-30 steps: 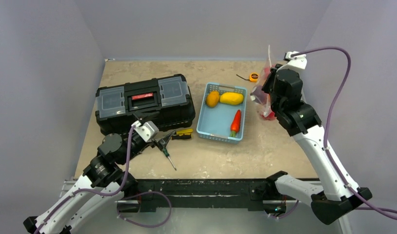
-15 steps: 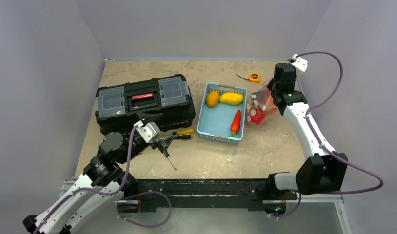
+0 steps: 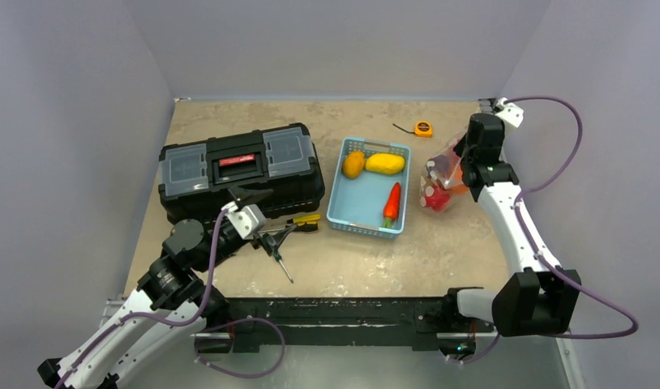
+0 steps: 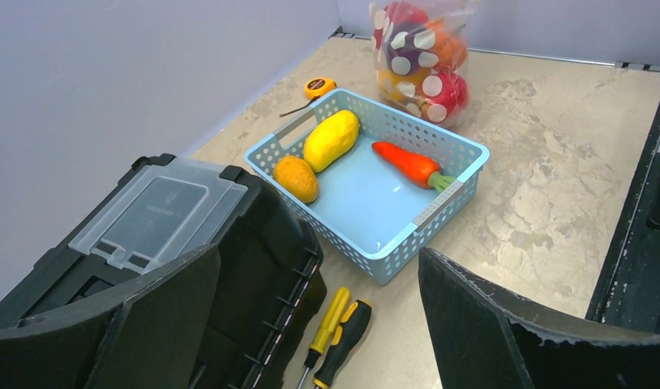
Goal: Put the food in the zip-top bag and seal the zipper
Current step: Place the zipper food storage bag at the center of the board.
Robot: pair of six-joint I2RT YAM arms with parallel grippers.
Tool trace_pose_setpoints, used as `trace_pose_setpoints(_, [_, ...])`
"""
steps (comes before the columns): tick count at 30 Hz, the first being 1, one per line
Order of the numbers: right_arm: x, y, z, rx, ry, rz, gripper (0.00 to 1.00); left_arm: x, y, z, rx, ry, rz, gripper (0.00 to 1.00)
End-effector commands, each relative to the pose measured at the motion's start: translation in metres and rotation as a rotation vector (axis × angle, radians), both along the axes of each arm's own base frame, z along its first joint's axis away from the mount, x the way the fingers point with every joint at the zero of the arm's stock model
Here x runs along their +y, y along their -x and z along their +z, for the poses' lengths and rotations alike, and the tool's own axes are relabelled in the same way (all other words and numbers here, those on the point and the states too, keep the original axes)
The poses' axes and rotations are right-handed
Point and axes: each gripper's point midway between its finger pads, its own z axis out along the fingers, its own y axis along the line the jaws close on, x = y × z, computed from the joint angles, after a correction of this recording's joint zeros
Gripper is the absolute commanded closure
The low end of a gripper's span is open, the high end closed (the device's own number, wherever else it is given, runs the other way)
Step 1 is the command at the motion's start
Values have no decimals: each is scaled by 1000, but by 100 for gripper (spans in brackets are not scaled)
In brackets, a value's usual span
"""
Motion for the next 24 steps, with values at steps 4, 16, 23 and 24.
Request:
trace_pose_setpoints(4, [-10,5,31,-63,98,2,100,-3,6,24,-30,51,-34,8])
trace_pose_setpoints(16, [-15,17,-8,65,155,11,92,-4,7,23,-26,47,-40,8])
trace_pose_setpoints(23, [-15,17,-6,70,177,31,65,-4,7,22,-22,43,-40,8])
trace_pose_setpoints(24, [-15,17,-5,71,180,34,63,-4,6,22,-23,42,-37,8])
